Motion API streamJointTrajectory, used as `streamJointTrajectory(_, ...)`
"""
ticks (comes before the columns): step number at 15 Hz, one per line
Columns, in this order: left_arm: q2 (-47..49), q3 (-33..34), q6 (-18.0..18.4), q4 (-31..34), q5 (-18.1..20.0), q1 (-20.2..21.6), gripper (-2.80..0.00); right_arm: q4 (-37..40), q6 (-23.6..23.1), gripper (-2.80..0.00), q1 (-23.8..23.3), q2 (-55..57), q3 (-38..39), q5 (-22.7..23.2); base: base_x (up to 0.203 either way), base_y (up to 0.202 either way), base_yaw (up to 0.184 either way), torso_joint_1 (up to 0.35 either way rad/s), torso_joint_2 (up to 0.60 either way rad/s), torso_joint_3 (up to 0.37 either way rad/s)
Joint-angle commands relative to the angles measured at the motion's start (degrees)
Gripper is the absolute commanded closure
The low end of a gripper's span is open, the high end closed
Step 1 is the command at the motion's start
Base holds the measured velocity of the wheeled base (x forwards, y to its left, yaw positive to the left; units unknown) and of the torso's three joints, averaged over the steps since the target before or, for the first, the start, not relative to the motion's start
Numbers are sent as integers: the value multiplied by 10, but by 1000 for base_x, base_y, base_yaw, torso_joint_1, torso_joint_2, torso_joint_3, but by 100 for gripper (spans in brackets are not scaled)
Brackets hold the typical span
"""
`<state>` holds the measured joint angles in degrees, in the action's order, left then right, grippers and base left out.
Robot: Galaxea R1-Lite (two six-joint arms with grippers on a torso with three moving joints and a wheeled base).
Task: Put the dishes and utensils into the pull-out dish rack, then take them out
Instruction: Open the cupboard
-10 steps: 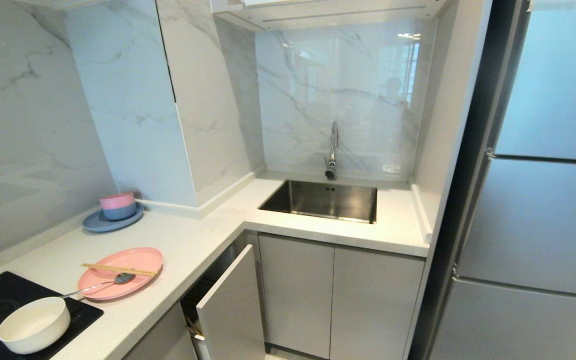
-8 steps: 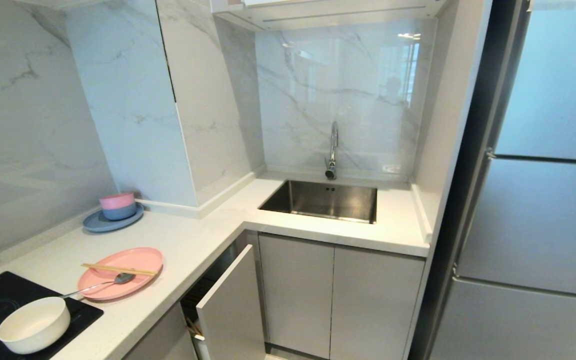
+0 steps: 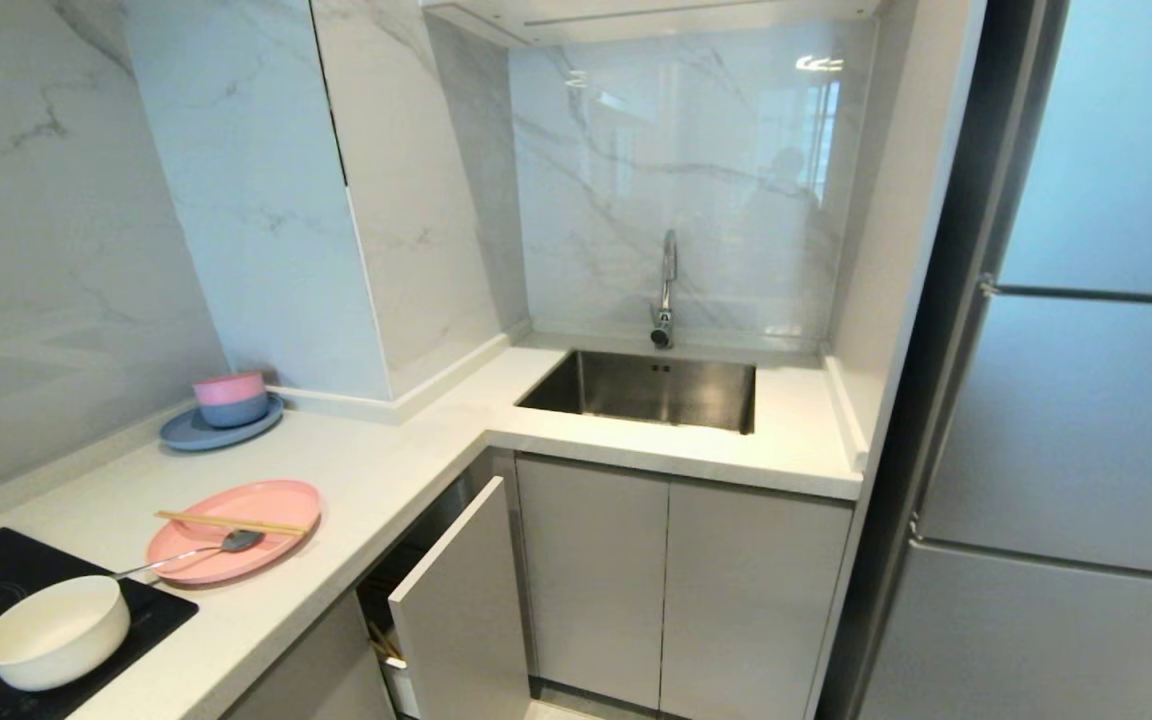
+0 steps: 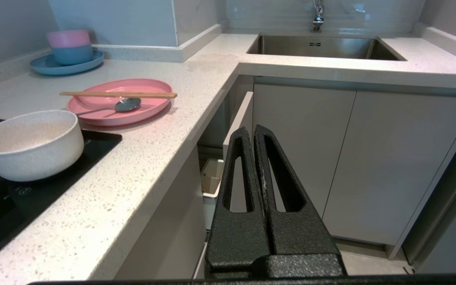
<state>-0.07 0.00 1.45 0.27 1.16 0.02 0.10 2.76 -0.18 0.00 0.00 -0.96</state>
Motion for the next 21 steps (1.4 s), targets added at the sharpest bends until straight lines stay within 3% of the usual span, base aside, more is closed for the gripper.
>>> streamJointTrajectory(1,0,0,0,0,0,0,0,0,1,0,0,0,1,0,0,0,0,-170,356,191)
streamJointTrajectory(21,-1,0,0,0,0,0,0,0,2,0,0,0,1,0,0,0,0,-204,489,282)
